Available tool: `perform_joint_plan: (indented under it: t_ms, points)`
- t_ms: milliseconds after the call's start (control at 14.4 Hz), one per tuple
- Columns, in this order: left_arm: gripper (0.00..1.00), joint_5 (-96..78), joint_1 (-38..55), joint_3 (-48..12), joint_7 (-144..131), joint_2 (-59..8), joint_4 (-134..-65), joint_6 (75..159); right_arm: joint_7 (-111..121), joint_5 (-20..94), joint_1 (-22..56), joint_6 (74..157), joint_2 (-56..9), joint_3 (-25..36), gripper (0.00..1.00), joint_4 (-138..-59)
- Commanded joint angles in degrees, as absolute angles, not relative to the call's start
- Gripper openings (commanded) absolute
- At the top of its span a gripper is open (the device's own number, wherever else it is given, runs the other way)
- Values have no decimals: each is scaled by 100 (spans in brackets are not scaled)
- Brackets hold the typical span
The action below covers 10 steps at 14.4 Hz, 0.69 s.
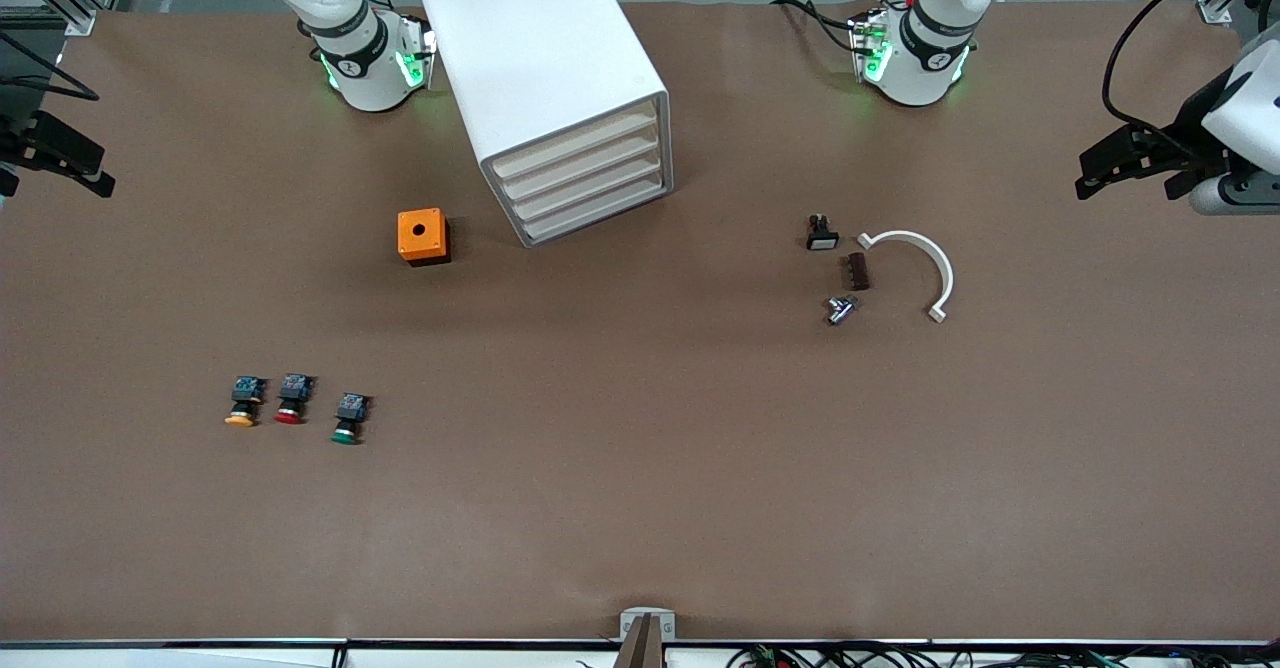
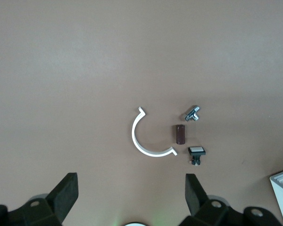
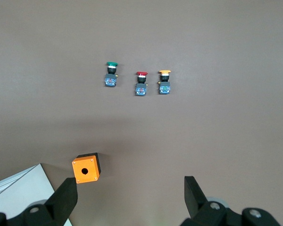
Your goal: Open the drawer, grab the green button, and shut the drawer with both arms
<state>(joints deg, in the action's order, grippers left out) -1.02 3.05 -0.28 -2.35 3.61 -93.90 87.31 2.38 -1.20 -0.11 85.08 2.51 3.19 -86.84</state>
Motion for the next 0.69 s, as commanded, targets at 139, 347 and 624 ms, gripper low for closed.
perform_joint_plan:
  t_ms: [139, 347, 624]
  points:
    - [100, -26, 299, -26, -167, 352, -9281, 8543, -53, -158, -44, 8481, 352, 299, 100, -8754]
    - [100, -18, 290, -26, -167, 352, -9281, 8508, -53, -158, -35, 8481, 352, 299, 100, -8754]
    - [100, -18, 290, -26, -158, 352, -9272, 8508, -53, -150, -44, 8481, 352, 299, 100, -8754]
